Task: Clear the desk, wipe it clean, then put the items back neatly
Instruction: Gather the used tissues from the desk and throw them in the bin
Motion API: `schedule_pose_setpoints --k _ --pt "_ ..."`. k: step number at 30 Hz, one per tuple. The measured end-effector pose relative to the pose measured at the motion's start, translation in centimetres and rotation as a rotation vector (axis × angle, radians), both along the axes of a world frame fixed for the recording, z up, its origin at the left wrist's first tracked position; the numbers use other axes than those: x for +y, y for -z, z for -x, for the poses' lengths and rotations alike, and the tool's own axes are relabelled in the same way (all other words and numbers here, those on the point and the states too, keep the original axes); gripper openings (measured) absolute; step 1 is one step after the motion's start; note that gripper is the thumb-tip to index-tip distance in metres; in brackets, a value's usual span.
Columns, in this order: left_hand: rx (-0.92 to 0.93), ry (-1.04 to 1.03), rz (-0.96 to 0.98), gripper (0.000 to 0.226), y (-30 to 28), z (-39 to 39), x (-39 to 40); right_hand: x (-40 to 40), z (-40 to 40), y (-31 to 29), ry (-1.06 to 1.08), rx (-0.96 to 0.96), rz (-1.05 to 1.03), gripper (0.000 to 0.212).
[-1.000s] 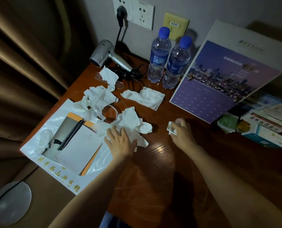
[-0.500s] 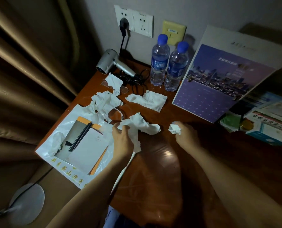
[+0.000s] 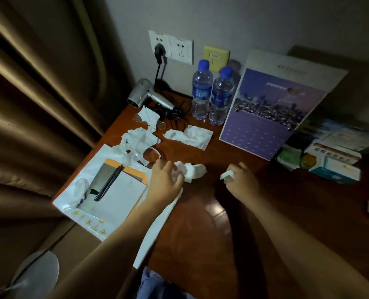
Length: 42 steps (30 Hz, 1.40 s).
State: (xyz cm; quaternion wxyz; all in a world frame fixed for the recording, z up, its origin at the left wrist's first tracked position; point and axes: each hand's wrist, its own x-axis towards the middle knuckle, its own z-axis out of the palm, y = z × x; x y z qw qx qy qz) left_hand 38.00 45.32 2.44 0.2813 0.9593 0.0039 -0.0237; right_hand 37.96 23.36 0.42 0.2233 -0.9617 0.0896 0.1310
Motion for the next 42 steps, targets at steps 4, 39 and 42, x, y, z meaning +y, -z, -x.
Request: schedule_pose_setpoints --k 4,39,42 --pt "0.084 -0.031 -0.053 0.028 1.3 1.0 -0.1 1.5 0.0 -0.1 -0.039 0.045 0.066 0.041" --pt "-0.011 0.546 0.163 0.022 -6.9 10.2 -8.9 -3.1 20.1 -10.7 0.36 -0.207 0.061 0.051" --pt "-0.023 0.746 0.2 0.022 -7.4 13.7 -13.5 -5.7 25.7 -11.4 0.491 -0.204 0.119 0.053"
